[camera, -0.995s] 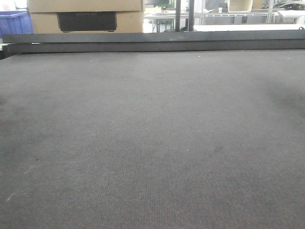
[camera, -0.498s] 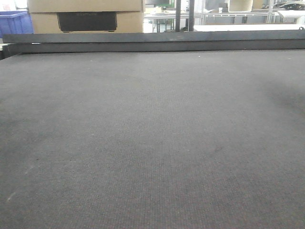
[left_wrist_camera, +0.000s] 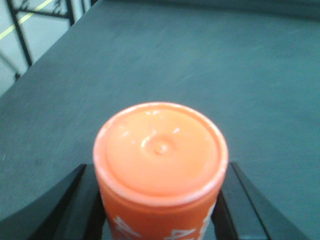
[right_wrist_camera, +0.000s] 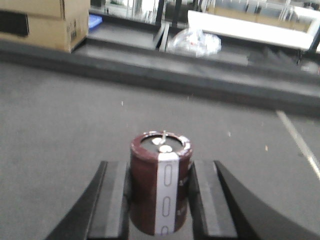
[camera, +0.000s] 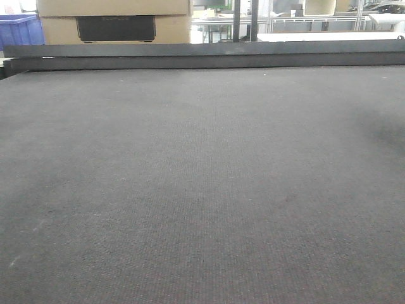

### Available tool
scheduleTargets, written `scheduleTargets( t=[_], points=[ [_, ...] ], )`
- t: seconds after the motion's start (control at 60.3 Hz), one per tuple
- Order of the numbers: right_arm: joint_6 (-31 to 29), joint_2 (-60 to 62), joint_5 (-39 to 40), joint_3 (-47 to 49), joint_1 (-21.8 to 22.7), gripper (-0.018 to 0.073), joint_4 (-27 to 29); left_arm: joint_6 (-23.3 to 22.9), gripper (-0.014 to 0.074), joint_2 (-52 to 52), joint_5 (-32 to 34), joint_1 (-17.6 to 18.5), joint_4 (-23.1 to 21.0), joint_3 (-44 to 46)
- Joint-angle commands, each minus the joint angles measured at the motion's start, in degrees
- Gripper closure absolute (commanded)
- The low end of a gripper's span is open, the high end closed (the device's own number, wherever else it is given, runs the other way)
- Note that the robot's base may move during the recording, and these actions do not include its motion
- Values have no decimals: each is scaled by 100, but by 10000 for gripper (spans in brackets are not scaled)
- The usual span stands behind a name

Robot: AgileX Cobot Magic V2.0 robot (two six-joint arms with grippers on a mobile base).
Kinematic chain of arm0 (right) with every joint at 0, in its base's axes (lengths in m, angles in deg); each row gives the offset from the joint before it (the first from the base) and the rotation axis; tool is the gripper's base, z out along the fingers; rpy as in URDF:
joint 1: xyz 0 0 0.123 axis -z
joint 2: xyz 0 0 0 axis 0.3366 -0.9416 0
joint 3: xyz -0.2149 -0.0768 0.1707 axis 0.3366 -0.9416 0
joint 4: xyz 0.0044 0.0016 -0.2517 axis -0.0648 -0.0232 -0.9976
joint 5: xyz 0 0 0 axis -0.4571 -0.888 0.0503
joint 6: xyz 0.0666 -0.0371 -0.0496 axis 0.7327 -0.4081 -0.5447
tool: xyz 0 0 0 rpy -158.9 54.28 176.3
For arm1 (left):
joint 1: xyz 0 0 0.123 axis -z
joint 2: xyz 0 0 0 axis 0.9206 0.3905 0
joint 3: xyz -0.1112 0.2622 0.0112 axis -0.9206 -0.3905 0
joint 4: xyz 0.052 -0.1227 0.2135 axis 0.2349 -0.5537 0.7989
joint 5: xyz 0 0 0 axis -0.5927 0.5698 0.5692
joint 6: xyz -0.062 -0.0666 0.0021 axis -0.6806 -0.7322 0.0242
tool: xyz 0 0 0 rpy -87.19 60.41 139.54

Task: Place cylindrical capacitor in blue bin on shelf

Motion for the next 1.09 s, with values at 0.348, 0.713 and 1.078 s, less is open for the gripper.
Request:
scheduleTargets(
  t=[0.348, 0.713, 1.078],
  points=[
    [3, 932, -1276, 63, -425, 721, 78, -5, 707, -2846, -2994, 691, 115, 437],
    [3, 2125, -2700, -107, -495, 721, 502, -5, 707, -4082, -4432, 691, 219, 435],
    [3, 2949, -2724, -107, -506, 721, 754, -5, 707, -4239, -4363, 691, 219, 435]
  ],
)
